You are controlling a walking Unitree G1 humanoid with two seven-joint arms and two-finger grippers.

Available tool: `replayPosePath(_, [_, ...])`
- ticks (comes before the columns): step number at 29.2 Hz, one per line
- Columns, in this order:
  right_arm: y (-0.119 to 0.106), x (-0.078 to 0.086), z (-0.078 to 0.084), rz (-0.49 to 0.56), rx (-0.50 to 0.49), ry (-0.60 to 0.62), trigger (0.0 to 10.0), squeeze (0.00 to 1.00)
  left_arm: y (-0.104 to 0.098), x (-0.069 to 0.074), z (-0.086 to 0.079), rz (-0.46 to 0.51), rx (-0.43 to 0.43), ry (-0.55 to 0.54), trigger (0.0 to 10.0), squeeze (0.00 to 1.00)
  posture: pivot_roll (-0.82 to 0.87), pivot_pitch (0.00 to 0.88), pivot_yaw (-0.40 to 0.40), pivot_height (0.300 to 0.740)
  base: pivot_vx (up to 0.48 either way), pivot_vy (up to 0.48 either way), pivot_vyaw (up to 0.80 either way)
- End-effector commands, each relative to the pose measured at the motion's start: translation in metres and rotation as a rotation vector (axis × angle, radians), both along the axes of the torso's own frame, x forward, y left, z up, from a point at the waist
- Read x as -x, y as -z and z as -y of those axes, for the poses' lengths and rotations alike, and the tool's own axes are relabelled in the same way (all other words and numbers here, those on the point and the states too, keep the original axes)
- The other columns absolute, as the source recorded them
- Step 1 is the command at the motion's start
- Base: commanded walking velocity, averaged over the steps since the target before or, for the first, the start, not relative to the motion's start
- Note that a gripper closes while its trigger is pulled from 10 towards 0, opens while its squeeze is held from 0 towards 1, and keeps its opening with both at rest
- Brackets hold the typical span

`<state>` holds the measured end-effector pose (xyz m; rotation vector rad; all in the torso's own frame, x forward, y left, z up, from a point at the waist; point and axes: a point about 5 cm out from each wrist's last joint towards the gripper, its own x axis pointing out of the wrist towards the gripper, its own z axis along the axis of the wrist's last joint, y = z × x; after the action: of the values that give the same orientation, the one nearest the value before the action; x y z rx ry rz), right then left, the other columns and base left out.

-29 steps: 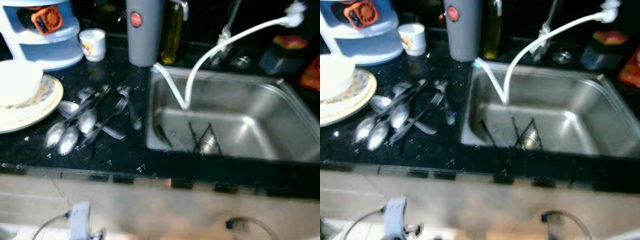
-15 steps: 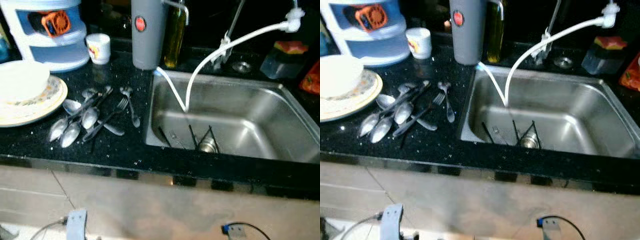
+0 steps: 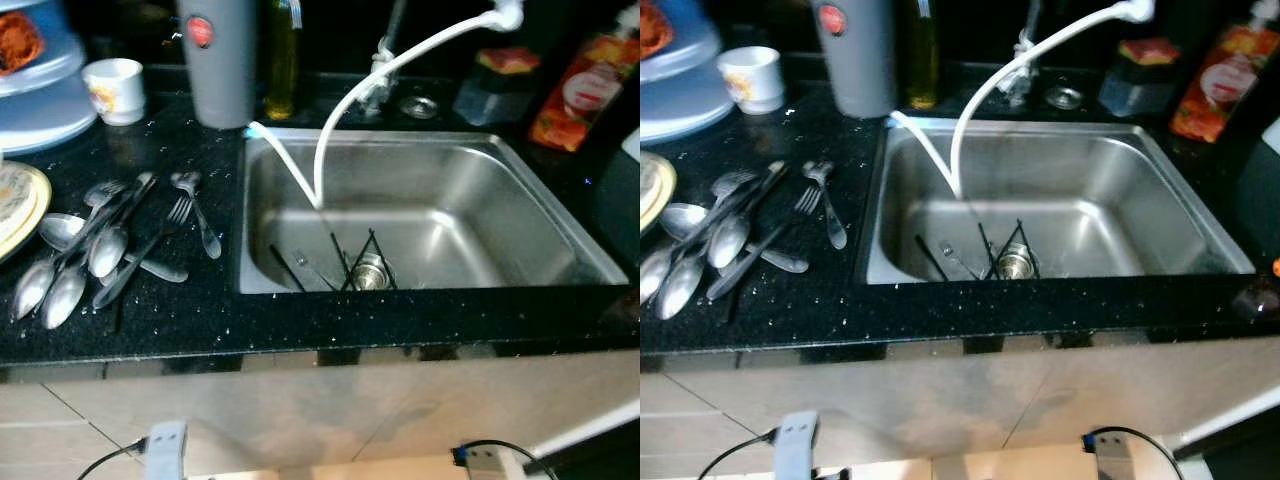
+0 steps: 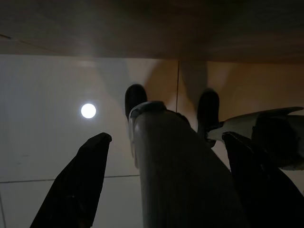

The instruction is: Kitchen organization

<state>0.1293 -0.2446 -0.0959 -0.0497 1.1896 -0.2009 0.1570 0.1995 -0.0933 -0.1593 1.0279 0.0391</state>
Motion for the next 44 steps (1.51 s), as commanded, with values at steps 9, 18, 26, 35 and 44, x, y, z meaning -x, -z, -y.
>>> replayPosePath(9, [-0.001,-0.002,0.0,0.0,0.008,-0.019,10.0,0.0,0.005,0.011,0.002,-0.052,0.012,0.015,10.0,0.0,0.05,0.059,-0.065,0.74,0.0,-0.359,0.0])
replayPosePath(18, [-0.001,-0.004,-0.002,-0.001,0.007,-0.031,10.0,0.0,0.011,0.028,0.0,-0.175,-0.038,0.035,10.0,0.0,0.06,0.055,-0.059,0.74,0.0,0.0,0.0])
replayPosePath(26, [0.0,-0.002,-0.002,-0.006,0.007,-0.036,10.0,0.0,0.012,0.052,-0.038,-0.288,-0.205,-0.356,10.0,0.0,0.08,0.068,-0.059,0.74,0.0,0.0,0.0])
replayPosePath(35, [-0.002,-0.007,-0.002,-0.005,0.007,-0.075,10.0,0.0,0.001,0.064,-0.081,-0.24,-0.262,-0.816,10.0,0.0,0.12,0.093,-0.072,0.74,0.0,0.0,0.0])
replayPosePath(44, [-0.005,-0.015,-0.003,0.005,0.008,-0.113,10.0,0.0,-0.006,0.06,-0.094,-0.181,-0.331,-0.831,10.0,0.0,0.14,0.106,-0.08,0.74,0.0,0.0,0.0])
